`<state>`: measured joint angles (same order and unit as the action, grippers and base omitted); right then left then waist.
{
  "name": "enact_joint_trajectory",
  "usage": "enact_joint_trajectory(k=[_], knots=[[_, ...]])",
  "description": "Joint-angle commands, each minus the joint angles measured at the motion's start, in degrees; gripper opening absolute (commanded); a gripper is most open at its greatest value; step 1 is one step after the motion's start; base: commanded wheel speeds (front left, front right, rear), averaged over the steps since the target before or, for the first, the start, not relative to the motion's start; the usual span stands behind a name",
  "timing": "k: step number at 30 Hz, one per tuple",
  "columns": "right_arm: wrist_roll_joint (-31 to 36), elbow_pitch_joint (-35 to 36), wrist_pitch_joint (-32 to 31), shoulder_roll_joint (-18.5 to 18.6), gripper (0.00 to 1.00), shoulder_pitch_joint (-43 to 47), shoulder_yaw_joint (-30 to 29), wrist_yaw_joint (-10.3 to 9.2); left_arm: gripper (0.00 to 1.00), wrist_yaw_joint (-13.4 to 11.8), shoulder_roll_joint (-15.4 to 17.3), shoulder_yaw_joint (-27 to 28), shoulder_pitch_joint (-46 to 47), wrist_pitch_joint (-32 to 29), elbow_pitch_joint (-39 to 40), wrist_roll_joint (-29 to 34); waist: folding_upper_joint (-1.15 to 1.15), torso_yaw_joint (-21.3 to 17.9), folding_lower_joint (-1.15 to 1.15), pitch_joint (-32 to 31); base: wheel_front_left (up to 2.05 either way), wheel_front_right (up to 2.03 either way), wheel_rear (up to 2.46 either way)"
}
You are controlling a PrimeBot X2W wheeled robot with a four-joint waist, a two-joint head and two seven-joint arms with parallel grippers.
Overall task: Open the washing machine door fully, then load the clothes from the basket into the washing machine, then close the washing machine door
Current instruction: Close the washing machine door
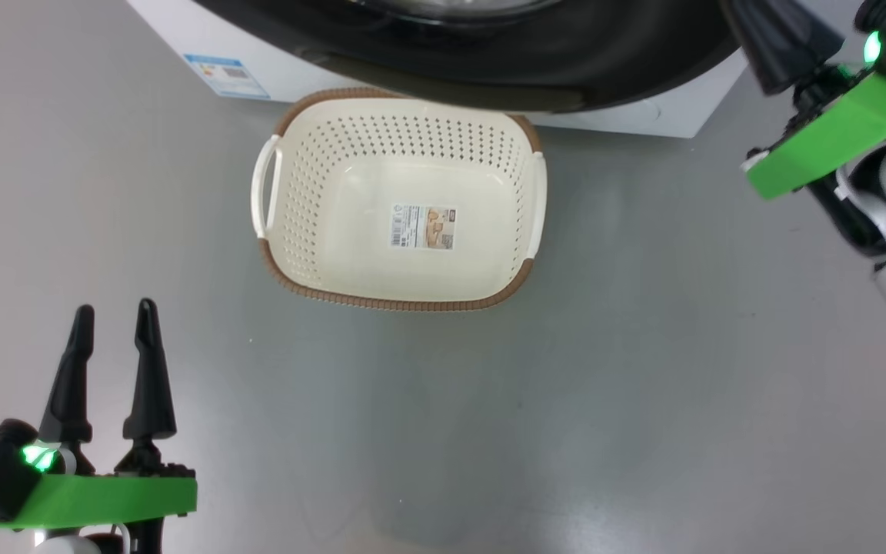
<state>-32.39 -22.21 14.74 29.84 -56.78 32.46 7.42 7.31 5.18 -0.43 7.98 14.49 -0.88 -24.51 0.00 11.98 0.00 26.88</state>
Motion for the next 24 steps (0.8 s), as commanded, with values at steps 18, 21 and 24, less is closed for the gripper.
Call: enact_joint_trajectory(k=[18,21,24], knots=[[-2.22,-8.27,0.26,2.21,0.0,-12.61,-0.66,0.07,1.0,0.18,0.23,1.92,2.47,0.51,1.22,-1.07,0.0,3.19,0.0,3.03,0.0,0.0,0.0],[-1.9,-8.71,0.26,1.74,0.0,-12.29,-1.04,0.07,1.0,0.18,0.11,2.02,2.21,0.51,1.2,-0.83,0.0,3.11,0.0,2.42,0.0,0.0,0.0],[-1.57,-8.75,0.26,1.16,0.0,-11.26,-1.45,0.07,1.0,0.18,0.06,1.95,1.89,0.51,1.15,-0.64,0.0,2.84,0.0,1.7,0.0,0.0,0.0]])
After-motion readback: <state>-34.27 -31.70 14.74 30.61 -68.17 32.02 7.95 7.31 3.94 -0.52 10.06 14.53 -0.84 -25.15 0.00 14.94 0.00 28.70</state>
